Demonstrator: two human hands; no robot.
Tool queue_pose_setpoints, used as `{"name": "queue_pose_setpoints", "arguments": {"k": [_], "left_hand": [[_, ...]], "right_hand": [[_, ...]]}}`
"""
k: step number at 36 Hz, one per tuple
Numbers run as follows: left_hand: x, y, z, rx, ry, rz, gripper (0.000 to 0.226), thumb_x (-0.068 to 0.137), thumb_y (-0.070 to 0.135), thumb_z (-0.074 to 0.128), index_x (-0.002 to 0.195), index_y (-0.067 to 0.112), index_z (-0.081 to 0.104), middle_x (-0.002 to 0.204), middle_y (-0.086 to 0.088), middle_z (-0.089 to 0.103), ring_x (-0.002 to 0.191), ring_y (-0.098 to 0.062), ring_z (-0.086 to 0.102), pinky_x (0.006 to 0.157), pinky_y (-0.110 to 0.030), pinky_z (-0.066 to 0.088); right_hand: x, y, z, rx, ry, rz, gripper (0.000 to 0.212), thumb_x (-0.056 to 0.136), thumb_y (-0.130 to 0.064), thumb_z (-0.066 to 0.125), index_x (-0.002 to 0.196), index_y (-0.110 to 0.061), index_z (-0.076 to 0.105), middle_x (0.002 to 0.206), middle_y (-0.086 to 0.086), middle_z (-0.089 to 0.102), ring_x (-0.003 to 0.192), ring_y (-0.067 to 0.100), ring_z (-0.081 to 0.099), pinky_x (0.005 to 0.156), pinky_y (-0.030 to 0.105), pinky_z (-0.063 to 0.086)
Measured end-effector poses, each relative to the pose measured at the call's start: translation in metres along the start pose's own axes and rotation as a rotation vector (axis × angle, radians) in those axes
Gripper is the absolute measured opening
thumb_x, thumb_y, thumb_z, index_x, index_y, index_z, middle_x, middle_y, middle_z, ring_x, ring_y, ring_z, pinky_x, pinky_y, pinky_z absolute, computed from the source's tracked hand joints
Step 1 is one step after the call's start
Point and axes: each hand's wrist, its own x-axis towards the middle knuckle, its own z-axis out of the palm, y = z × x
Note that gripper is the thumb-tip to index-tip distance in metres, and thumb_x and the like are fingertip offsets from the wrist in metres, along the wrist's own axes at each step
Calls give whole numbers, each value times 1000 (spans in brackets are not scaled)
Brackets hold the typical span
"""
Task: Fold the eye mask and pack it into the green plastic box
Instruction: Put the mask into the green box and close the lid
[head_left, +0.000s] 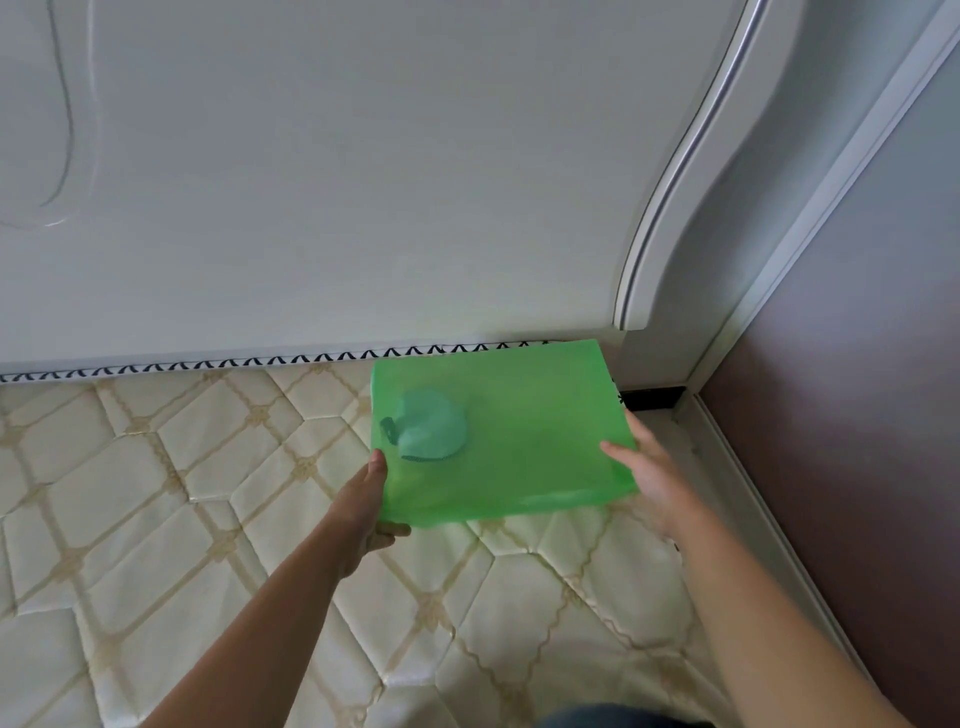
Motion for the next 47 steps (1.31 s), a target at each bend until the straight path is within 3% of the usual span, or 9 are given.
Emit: {"name": "queue_pose_setpoints", "arguments": {"k": [5,9,12,17,21,29,35,41,47], "left_hand": [[19,12,10,-15,0,14,46,96,53,23,119,23,49,93,-15,65,70,-30,60,73,-37,48],[31,22,16,-18,7,32,40,96,53,24,107,24,50,88,-14,65,67,-29,60,69,-35,49],[39,26,20,-19,14,42,41,96,52,24,114,24,48,91,-14,65,70,-31,61,70,-37,49],[52,30,22,-22,54,58,51,96,50,28,134,20,42,111,-19,63,70,-31,62,77,-42,50],[59,36,21,-24,59,77,52,96,49,30,138,20,40,116,-23,61,67,-31,61,70,-40,53],[66,44,22,39,72,93,54,97,49,27,139,16,38,117,-23,60,68,-33,63,83,-50,53],[69,44,23,124,119,131,54,97,49,27,137,15,39,115,-21,61,58,-29,64,64,-40,53],[69,45,24,135,132,145,52,97,49,27,134,15,41,105,-17,62,58,-30,65,70,-44,53],[66,47,26,158,148,142,51,97,49,26,132,15,42,95,-12,62,57,-30,65,56,-35,50]], "right_hand": [[17,-2,-5,22,8,-20,62,87,-7,56,142,-27,34,142,1,46,123,21,48,100,42,41],[31,-6,-6,90,38,-25,56,89,-8,55,138,-30,40,134,1,53,107,21,57,80,40,52],[41,-8,-6,86,64,-14,53,90,-12,55,136,-33,42,133,1,54,117,28,54,96,57,44],[53,-10,-2,70,95,-68,53,90,-7,54,138,-25,41,134,2,54,116,23,55,100,45,44],[63,-11,1,69,101,-62,53,90,-9,55,139,-25,40,138,1,50,123,24,50,104,49,40],[74,-15,3,12,116,-71,54,90,-13,56,140,-25,38,142,2,46,128,24,45,106,48,38],[76,-16,5,-31,143,-74,54,90,-16,56,140,-27,37,144,1,42,130,24,42,107,49,36],[75,-16,6,-40,140,-70,54,90,-20,56,139,-32,36,145,0,41,130,26,42,103,54,39],[72,-12,8,-29,209,-57,52,89,-25,59,138,-25,41,140,2,47,121,24,49,96,49,46]]}}
